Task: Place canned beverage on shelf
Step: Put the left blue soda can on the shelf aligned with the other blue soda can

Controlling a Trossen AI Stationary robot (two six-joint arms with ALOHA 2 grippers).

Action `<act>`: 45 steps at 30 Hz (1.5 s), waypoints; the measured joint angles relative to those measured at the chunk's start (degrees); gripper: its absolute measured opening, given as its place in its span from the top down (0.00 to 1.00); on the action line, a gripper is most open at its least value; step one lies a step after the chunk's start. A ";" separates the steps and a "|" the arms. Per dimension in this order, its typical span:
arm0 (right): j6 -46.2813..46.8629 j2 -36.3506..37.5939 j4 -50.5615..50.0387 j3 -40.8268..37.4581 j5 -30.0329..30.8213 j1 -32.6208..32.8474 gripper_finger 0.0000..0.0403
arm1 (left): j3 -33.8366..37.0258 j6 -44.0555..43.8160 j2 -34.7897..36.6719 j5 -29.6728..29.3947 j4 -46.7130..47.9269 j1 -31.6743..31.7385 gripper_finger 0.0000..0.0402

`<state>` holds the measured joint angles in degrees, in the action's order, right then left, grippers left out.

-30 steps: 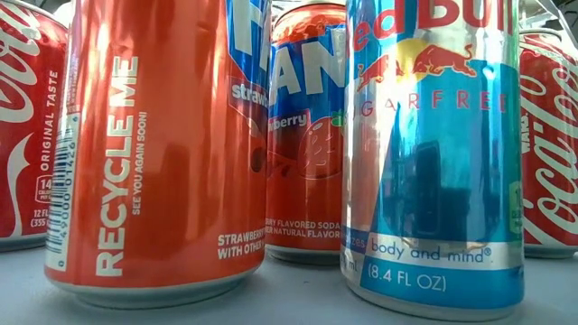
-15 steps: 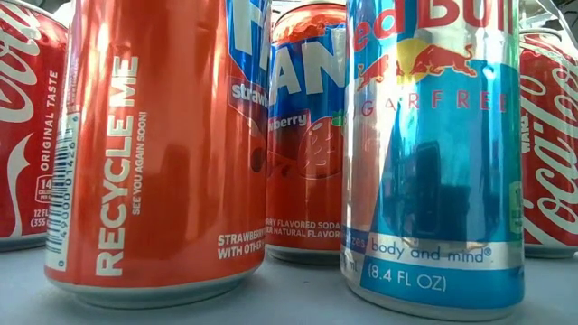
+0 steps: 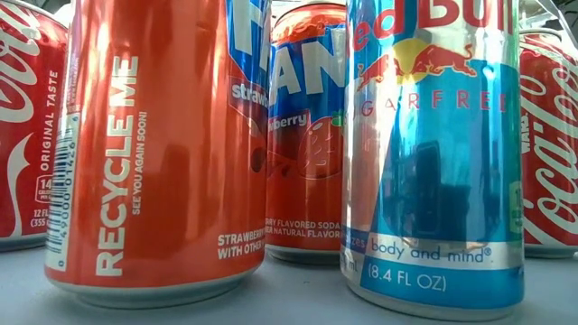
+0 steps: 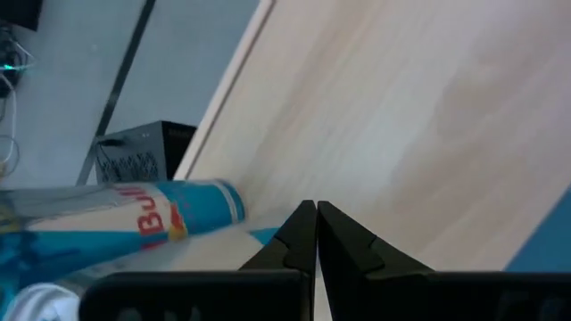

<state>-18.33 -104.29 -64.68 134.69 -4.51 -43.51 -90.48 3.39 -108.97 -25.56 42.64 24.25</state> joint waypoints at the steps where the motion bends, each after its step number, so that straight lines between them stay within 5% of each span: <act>1: 0.00 0.00 -0.01 0.00 0.00 0.00 0.42 | 0.00 -0.03 0.00 -0.76 0.17 0.00 1.00; 17: 0.31 0.00 -0.01 0.00 0.00 0.00 0.42 | -0.21 0.03 0.00 -4.68 0.00 -0.06 1.00; 24: 0.14 0.00 -0.01 0.00 -1.18 0.00 0.42 | -8.57 0.92 1.01 2.29 5.20 -1.81 1.00; 29: -0.17 -0.01 0.89 -0.83 -9.31 0.23 0.42 | -19.05 0.49 6.05 8.41 17.34 -2.40 1.00; 35: 2.24 -0.13 7.86 -9.49 -12.54 3.08 0.42 | -28.05 -1.35 15.81 2.00 26.28 -2.91 1.00; 41: 5.98 -0.24 25.86 -22.87 -11.91 9.00 0.42 | -28.55 -7.33 26.49 -6.48 24.99 -2.86 1.00; 45: 7.34 -0.07 38.91 -29.12 -10.23 12.50 0.42 | -28.52 -9.14 30.36 -6.60 25.27 -2.91 1.00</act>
<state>-10.99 -104.36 -25.77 105.58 -14.74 -31.01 -119.00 -5.75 -78.61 -32.16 67.90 21.34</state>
